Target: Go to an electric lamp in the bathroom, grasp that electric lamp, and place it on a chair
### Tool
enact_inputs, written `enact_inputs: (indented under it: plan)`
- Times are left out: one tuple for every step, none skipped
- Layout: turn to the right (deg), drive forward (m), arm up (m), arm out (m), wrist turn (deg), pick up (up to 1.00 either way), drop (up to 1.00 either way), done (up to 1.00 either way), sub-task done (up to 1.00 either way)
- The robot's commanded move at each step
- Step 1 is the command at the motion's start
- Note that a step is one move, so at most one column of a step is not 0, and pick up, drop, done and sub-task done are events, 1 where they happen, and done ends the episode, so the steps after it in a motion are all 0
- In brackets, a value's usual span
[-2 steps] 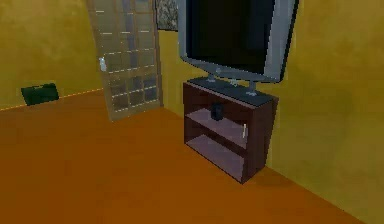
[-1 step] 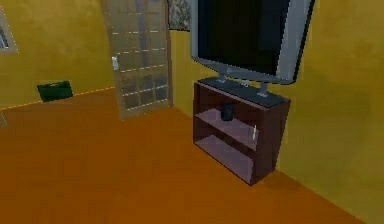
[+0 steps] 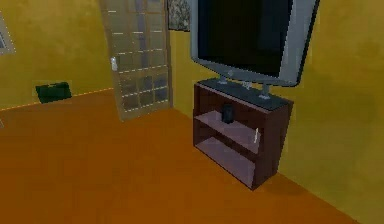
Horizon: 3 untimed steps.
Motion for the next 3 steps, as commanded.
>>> enact_inputs:
  plan:
    - [-30.0, 0.0, 0.0, 0.0, 0.0, 0.0, 0.0, 0.0, 0.0]
    - [-3.0, 0.0, 0.0, 0.0, 0.0, 0.0, 0.0, 0.0, 0.0]
    - [0.0, 1.0, 0.0, 0.0, 0.0, 0.0, 0.0, 0.0, 0.0]
